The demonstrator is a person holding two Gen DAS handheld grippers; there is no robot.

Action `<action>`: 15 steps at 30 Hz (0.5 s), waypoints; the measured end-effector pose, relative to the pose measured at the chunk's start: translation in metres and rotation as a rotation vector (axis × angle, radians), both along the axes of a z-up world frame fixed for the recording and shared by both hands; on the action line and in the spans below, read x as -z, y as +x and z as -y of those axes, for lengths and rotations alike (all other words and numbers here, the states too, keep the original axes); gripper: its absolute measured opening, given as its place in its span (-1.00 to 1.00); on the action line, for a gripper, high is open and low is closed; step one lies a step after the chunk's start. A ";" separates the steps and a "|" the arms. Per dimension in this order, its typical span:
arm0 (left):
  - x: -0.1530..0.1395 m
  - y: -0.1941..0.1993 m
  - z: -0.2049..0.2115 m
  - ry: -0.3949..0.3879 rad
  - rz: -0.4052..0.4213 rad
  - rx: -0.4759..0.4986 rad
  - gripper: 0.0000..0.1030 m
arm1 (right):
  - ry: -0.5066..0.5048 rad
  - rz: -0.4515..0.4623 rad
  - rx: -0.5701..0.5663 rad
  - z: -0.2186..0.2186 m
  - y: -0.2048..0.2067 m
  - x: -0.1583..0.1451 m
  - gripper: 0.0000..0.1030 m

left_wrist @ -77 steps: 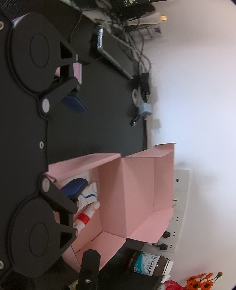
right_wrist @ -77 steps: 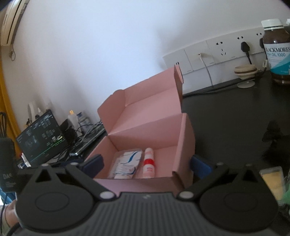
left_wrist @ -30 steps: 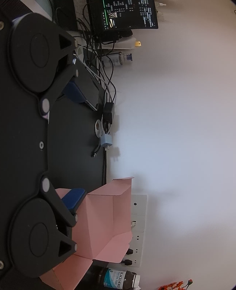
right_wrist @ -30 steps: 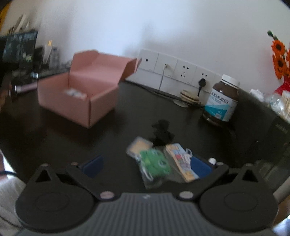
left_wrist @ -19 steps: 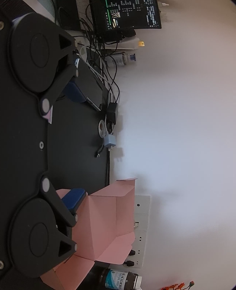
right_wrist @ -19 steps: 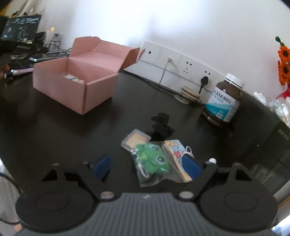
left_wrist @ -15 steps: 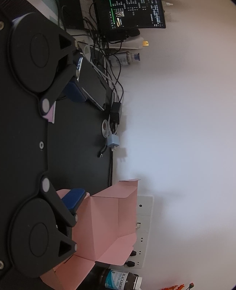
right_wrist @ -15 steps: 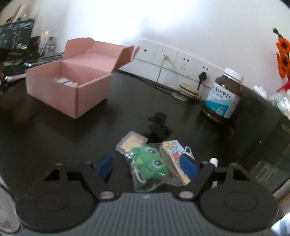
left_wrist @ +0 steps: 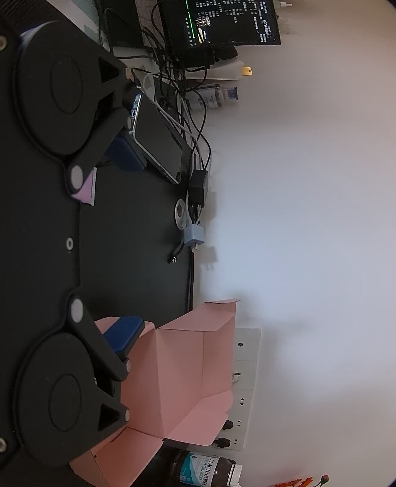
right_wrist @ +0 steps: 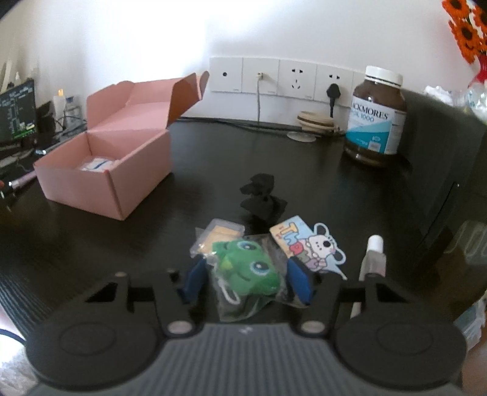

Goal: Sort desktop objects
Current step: 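Move the right tool to the bagged green frog toy and grasp it, then carry the frog toy bag over the pink box with the right tool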

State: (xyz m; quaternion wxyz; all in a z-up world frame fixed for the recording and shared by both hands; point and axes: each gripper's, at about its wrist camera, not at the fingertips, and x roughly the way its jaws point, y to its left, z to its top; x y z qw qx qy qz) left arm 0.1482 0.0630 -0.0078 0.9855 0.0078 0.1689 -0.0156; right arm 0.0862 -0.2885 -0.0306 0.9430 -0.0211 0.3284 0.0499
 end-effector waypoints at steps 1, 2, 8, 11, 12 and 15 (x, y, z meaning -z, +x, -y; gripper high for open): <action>0.000 0.000 0.000 0.000 -0.001 0.001 1.00 | 0.002 0.001 -0.002 -0.001 0.000 0.000 0.01; 0.000 0.000 0.000 0.000 -0.002 0.002 1.00 | 0.003 0.004 -0.006 -0.002 -0.001 0.000 -0.11; 0.001 0.000 0.002 0.011 -0.006 0.007 1.00 | 0.022 0.020 -0.006 -0.004 -0.006 -0.001 -0.26; 0.001 0.000 0.002 0.007 -0.006 0.005 1.00 | 0.046 0.046 0.002 -0.001 -0.011 -0.008 -0.32; 0.001 0.000 0.002 0.007 -0.006 0.005 1.00 | 0.054 0.054 0.004 0.000 -0.012 -0.011 -0.33; 0.001 0.000 0.002 0.006 -0.009 0.006 1.00 | 0.071 0.075 0.021 0.003 -0.015 -0.019 -0.34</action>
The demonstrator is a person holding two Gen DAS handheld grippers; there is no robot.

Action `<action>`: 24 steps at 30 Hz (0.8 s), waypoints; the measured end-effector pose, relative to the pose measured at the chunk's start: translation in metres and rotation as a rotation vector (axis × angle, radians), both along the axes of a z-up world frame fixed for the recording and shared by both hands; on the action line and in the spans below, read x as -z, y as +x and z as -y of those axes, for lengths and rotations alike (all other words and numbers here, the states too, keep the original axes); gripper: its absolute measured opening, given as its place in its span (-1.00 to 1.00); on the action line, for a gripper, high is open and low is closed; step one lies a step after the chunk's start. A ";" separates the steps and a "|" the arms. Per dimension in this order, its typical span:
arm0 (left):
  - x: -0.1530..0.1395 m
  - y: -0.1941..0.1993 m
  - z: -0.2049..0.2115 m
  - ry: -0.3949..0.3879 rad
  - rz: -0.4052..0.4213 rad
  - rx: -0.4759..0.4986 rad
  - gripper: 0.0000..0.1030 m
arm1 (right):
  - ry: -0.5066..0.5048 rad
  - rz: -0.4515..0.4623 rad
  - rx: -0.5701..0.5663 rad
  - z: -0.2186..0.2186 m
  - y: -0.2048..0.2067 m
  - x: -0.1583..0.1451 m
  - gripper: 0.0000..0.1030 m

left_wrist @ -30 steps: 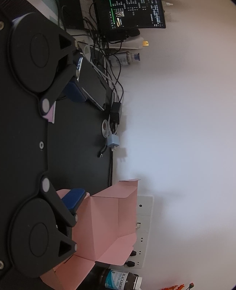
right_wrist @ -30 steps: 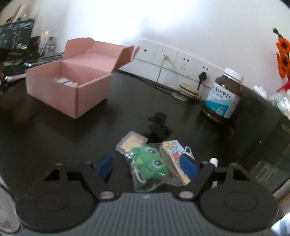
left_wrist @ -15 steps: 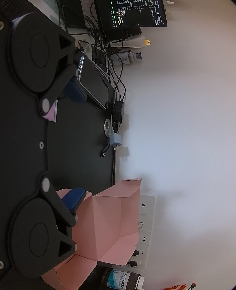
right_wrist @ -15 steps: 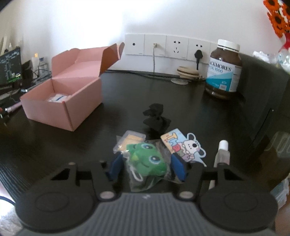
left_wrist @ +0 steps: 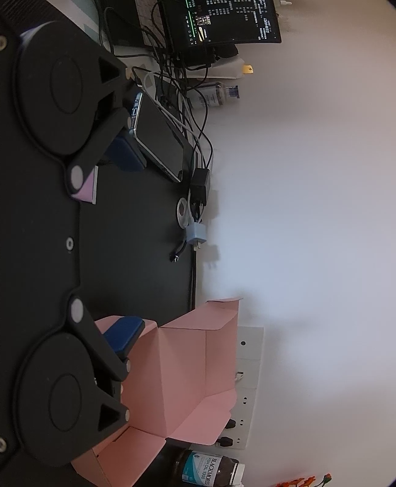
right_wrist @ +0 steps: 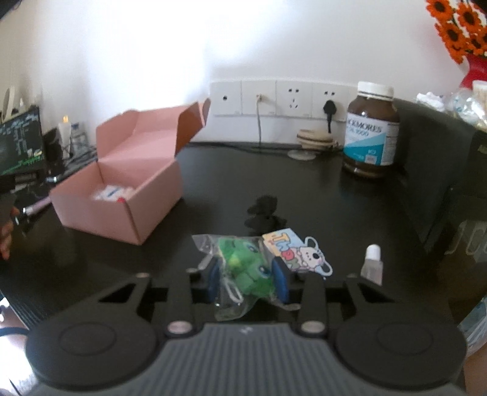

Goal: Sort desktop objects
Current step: 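Carry the frog toy bag over the pink box with the right tool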

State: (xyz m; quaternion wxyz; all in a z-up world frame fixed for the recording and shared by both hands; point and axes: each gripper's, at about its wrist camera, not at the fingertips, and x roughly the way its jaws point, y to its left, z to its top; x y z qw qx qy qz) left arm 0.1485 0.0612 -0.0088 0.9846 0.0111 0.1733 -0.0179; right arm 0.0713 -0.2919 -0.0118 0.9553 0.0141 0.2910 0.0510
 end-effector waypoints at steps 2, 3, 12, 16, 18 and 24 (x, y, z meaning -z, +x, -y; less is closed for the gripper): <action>0.000 0.000 0.000 0.000 -0.001 0.001 1.00 | 0.005 0.015 0.012 0.002 -0.002 -0.005 -0.34; 0.000 0.000 0.000 0.000 -0.001 0.000 1.00 | 0.010 0.022 0.013 0.003 -0.003 -0.008 -0.35; 0.000 0.001 -0.001 -0.001 -0.008 0.002 1.00 | -0.118 0.154 -0.089 -0.040 0.005 -0.070 -0.35; 0.000 0.001 -0.002 -0.003 -0.011 -0.001 1.00 | -0.220 0.218 -0.213 -0.087 0.018 -0.103 -0.35; 0.000 0.001 -0.001 -0.002 -0.012 -0.002 1.00 | -0.257 0.193 -0.271 -0.111 0.032 -0.108 -0.35; 0.000 0.001 0.000 0.004 -0.010 -0.001 1.00 | -0.385 0.090 -0.387 -0.172 0.074 -0.085 -0.35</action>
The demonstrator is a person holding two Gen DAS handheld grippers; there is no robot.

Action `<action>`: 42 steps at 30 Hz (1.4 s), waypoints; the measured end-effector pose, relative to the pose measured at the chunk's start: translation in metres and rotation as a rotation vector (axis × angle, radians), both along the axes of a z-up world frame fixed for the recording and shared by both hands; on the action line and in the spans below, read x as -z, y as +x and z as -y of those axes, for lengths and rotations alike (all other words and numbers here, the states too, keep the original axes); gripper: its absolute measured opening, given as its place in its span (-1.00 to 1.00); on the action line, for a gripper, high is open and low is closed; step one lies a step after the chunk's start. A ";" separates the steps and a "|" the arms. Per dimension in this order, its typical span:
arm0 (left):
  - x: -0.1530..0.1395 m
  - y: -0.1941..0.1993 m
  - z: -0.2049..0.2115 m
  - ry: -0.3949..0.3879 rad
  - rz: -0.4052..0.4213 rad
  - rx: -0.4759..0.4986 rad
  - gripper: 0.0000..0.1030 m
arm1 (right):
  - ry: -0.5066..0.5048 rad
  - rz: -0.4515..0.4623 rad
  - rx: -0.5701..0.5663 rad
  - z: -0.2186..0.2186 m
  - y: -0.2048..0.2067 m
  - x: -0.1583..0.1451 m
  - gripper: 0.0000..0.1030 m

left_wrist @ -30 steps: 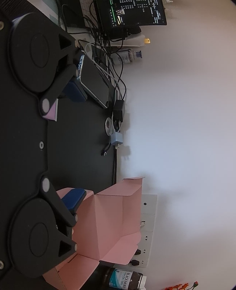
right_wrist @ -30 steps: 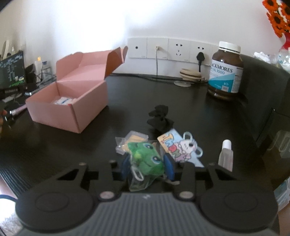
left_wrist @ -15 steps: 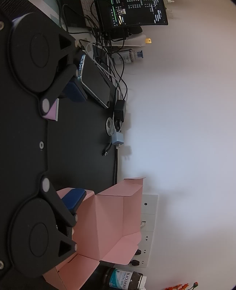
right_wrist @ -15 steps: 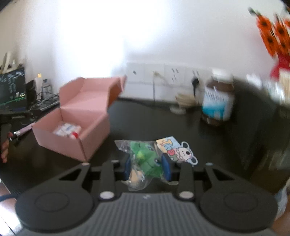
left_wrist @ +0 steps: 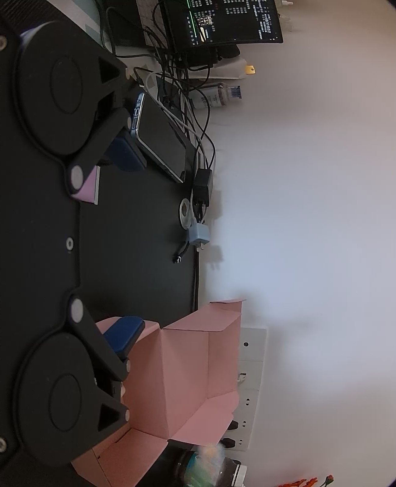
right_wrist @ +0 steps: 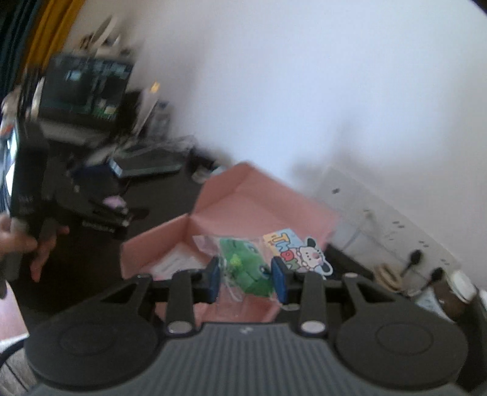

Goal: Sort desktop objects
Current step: 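Carry the frog toy bag over the pink box with the right tool, then lower the frog toy bag into the pink box and open the right tool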

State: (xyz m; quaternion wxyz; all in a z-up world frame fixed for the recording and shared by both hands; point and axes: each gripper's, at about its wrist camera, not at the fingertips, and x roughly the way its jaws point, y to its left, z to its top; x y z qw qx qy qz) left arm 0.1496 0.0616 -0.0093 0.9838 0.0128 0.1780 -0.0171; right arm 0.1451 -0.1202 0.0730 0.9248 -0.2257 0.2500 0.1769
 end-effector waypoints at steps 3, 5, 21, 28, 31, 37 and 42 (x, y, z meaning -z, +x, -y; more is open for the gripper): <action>0.000 0.000 0.000 -0.001 -0.001 0.002 1.00 | -0.031 -0.075 0.001 -0.016 0.016 0.018 -0.35; 0.000 0.001 0.000 -0.003 -0.002 0.004 1.00 | -0.027 -0.126 0.017 -0.018 0.026 0.025 -0.35; 0.001 0.001 0.001 -0.002 -0.008 0.012 1.00 | 0.116 -0.416 0.172 -0.002 0.071 0.059 -0.35; 0.001 0.001 -0.001 0.000 -0.009 0.016 1.00 | 0.257 -0.486 0.189 0.008 0.080 0.062 -0.35; 0.001 0.001 -0.001 -0.001 -0.010 0.014 1.00 | 0.253 -0.496 0.194 0.007 0.083 0.062 -0.35; 0.000 0.002 -0.001 -0.004 -0.015 0.013 1.00 | 0.185 -0.494 0.188 -0.004 0.085 0.066 -0.20; 0.000 0.002 -0.001 -0.005 -0.018 0.016 1.00 | 0.164 -0.509 0.208 -0.007 0.092 0.064 0.39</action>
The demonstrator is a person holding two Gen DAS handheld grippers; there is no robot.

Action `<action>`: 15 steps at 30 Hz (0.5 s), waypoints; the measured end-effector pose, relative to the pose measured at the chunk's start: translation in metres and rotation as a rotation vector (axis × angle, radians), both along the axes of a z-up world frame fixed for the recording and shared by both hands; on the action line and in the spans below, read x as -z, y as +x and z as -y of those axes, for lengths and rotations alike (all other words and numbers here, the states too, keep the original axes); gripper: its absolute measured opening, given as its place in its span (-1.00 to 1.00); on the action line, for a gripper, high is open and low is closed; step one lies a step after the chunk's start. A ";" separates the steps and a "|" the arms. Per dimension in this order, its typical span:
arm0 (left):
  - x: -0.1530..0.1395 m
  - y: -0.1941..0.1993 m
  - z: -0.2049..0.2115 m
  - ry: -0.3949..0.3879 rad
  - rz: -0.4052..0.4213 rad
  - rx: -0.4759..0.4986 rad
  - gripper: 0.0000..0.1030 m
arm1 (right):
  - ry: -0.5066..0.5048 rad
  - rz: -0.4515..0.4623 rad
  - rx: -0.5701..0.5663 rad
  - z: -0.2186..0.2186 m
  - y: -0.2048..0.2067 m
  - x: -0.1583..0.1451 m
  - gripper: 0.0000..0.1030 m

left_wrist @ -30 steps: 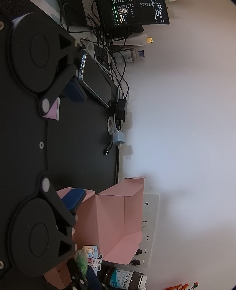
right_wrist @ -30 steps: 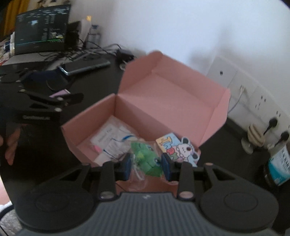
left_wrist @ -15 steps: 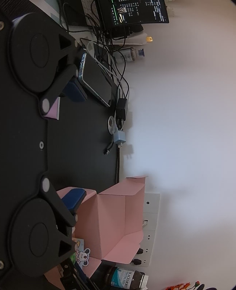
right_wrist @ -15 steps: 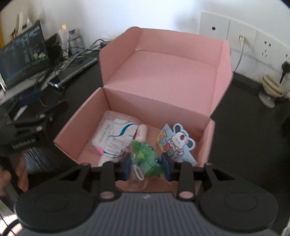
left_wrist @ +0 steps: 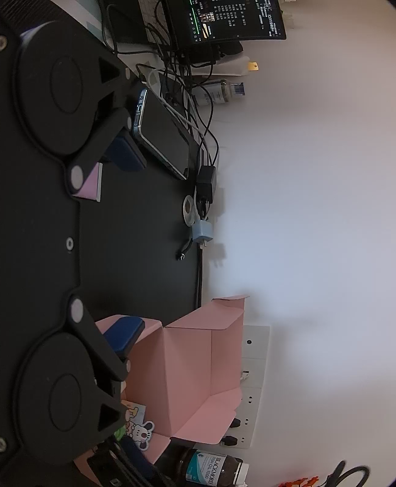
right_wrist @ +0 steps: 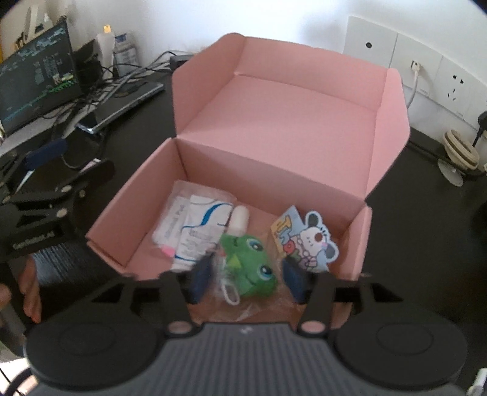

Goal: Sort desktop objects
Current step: 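Lower the frog toy bag into the pink box and open the right tool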

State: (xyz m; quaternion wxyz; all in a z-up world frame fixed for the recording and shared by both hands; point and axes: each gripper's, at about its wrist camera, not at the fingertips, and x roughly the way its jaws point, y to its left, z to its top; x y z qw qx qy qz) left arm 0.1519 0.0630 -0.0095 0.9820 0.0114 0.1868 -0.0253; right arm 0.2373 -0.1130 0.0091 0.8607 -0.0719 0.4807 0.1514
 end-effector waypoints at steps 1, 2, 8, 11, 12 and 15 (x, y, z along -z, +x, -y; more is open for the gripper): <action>0.000 0.000 0.000 0.001 0.000 0.001 1.00 | -0.005 0.005 0.003 0.000 0.001 -0.003 0.49; 0.000 0.000 0.001 0.003 0.001 0.001 1.00 | 0.000 0.015 0.003 0.000 0.001 -0.008 0.59; 0.000 0.000 0.000 0.001 0.001 -0.002 1.00 | 0.050 0.092 -0.022 0.003 -0.004 -0.041 -0.04; 0.000 0.000 0.001 0.001 0.001 -0.002 1.00 | -0.001 0.062 -0.030 0.000 -0.003 -0.036 -0.57; 0.000 0.000 0.001 0.002 0.001 -0.001 1.00 | -0.026 0.052 -0.032 -0.001 -0.003 -0.031 -0.61; 0.000 0.000 0.001 0.003 0.001 -0.001 1.00 | -0.084 0.062 -0.019 -0.003 0.000 -0.020 -0.63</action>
